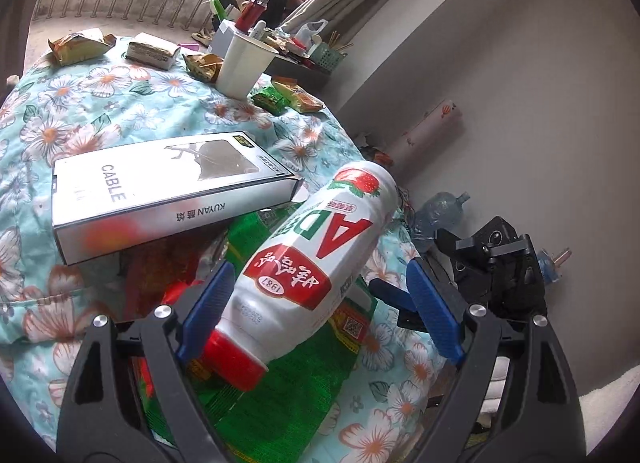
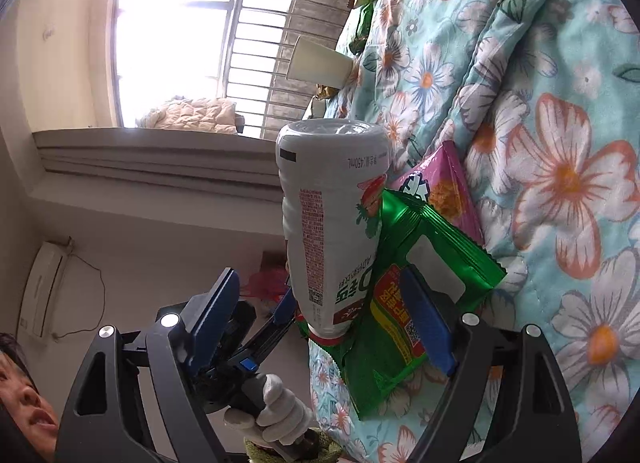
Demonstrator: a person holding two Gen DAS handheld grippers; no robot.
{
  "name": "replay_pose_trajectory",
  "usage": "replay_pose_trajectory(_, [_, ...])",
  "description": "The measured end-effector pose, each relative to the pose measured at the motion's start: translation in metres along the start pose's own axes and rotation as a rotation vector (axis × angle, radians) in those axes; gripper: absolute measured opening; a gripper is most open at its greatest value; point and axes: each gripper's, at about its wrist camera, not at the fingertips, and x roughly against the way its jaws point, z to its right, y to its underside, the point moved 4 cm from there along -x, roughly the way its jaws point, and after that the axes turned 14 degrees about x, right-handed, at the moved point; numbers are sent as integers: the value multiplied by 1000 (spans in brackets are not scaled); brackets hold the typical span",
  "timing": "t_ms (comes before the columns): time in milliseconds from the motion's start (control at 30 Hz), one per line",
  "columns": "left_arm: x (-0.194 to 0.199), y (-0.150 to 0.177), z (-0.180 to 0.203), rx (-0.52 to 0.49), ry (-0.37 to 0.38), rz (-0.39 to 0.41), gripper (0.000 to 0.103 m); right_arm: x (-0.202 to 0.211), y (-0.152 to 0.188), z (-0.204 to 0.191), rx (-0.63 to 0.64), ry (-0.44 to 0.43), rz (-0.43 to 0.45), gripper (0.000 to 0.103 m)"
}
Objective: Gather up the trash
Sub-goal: 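Grasp the white ADE bottle with the right tool while the left tool grasps the CABLE box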
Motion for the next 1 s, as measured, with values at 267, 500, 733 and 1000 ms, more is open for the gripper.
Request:
replay_pose_trajectory(267, [2, 28, 23, 19, 181, -104, 83, -1, 5, -2, 28, 28, -17, 81])
replay_pose_trajectory(500, [46, -6, 41, -258, 20, 16, 84, -8, 10, 2, 21, 50, -34, 81])
replay_pose_trajectory(733, [20, -104, -21, -202, -129, -16, 89, -19, 11, 16, -11, 55, -47, 81])
replay_pose_trajectory(1000, [-52, -129, -103, 69, -122, -317, 89, -22, 12, 19, -23, 49, -62, 81])
